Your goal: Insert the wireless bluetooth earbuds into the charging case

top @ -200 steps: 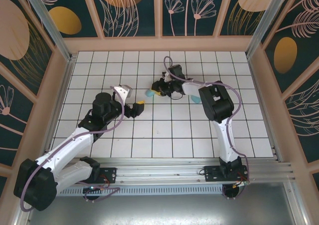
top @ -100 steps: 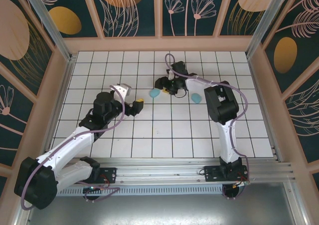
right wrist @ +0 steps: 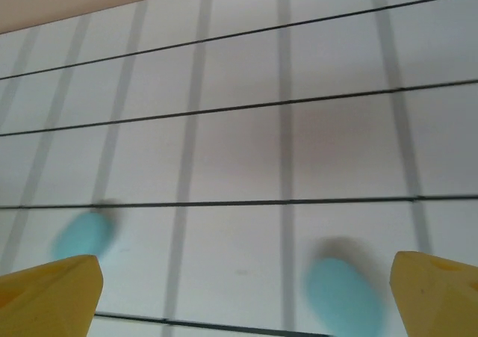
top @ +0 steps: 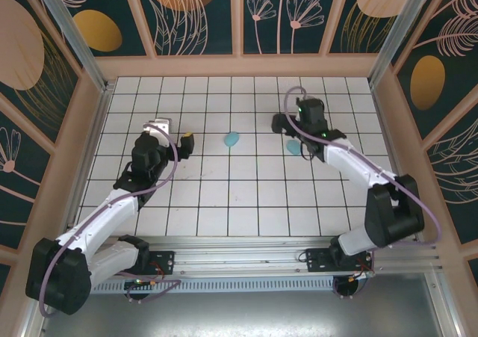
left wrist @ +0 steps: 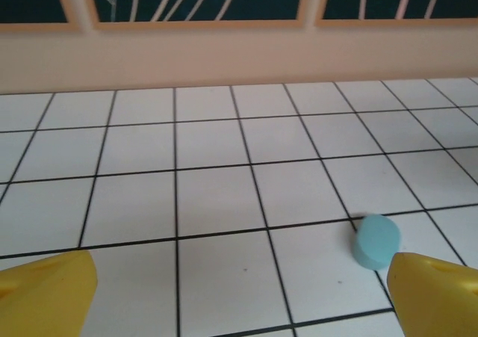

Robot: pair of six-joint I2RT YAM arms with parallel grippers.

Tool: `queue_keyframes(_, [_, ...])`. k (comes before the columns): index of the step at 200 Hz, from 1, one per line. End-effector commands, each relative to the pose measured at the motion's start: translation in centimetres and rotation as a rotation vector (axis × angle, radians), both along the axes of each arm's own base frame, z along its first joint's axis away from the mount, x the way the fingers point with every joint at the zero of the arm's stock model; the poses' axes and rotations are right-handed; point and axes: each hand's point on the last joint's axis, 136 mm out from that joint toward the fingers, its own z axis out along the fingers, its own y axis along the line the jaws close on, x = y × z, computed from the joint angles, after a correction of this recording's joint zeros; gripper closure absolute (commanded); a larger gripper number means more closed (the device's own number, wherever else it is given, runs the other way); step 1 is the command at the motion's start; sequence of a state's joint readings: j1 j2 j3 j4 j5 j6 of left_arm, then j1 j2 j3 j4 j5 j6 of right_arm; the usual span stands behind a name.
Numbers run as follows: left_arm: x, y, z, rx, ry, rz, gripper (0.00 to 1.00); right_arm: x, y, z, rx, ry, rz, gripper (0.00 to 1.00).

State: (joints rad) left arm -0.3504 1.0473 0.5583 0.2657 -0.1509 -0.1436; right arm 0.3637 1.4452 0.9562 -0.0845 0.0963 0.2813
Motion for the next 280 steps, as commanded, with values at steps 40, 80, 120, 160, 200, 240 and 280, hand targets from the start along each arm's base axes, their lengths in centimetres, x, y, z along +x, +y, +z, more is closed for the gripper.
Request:
queue_keyframes(40, [-1.7, 7.9, -1.1, 0.102, -0.201, 0.303, 0.01, -3.1, -8.9, -0.3, -0.140, -0.320, -0.236, 0.01])
queue_keyframes(80, [-3.0, 10.7, -2.8, 0.129, -0.228, 0.414, 0.01, -5.3, -14.6, 0.8, -0.139, -0.502, -0.361, 0.01])
queue_keyframes(120, [-1.7, 12.0, -3.5, 0.094, -0.270, 0.437, 0.01, -5.4, -17.5, -0.6, -0.085, -0.577, -0.391, 0.01])
queue_keyframes(160, [-0.4, 11.7, -4.2, 0.096, -0.292, 0.403, 0.01, -3.9, -17.2, -2.8, -0.095, -0.557, -0.331, 0.01])
queue_keyframes(200, [0.5, 12.1, -5.2, 0.076, -0.301, 0.410, 0.02, -3.0, -15.6, -4.0, -0.119, -0.534, -0.254, 0.01])
queue_keyframes(240, [2.3, 12.7, -6.8, 0.039, -0.222, 0.383, 0.01, -3.0, -15.6, -4.1, -0.124, -0.534, -0.254, 0.01])
queue_keyframes(280, [2.2, 12.8, -6.9, 0.031, -0.222, 0.375, 0.01, -2.9, -15.5, -4.1, -0.125, -0.534, -0.252, 0.01])
